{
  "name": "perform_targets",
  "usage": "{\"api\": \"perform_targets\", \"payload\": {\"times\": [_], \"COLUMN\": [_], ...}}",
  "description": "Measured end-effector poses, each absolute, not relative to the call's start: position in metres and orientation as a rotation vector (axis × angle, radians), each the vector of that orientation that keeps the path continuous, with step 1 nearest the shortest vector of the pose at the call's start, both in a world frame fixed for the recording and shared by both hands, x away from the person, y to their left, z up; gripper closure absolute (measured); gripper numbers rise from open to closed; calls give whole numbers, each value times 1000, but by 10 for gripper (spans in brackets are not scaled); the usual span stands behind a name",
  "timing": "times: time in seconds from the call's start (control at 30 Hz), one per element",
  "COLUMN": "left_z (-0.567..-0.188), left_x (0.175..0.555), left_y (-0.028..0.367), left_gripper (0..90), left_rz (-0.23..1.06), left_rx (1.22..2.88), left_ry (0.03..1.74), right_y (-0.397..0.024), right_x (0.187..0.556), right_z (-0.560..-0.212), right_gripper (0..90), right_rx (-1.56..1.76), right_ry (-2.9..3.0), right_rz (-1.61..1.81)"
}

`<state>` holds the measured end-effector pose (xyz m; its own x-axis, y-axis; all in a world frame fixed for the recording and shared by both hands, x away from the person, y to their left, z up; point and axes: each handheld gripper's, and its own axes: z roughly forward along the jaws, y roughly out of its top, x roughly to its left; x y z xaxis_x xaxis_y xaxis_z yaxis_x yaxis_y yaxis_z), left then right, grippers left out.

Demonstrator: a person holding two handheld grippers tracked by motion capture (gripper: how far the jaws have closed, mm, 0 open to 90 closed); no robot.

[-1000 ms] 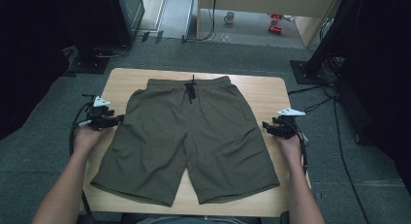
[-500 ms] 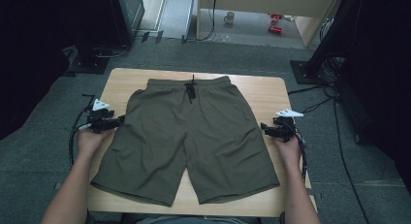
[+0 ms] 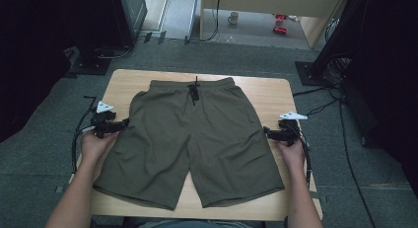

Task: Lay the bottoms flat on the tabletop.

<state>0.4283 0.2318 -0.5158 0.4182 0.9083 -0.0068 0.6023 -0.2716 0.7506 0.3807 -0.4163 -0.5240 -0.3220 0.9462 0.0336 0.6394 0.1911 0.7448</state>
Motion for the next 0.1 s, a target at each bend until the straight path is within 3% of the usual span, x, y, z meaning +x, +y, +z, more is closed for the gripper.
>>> {"api": "perform_targets", "payload": {"times": [0.1], "left_z": [-516], "left_x": [428], "left_y": [231], "left_gripper": [336], "left_rz": [572], "left_rx": [1987], "left_ry": [1281], "right_y": [-416], "right_x": [381], "right_z": [-524], "right_gripper": [211], "right_rx": [1487], "right_ry": [2032], "right_rz": [935]}}
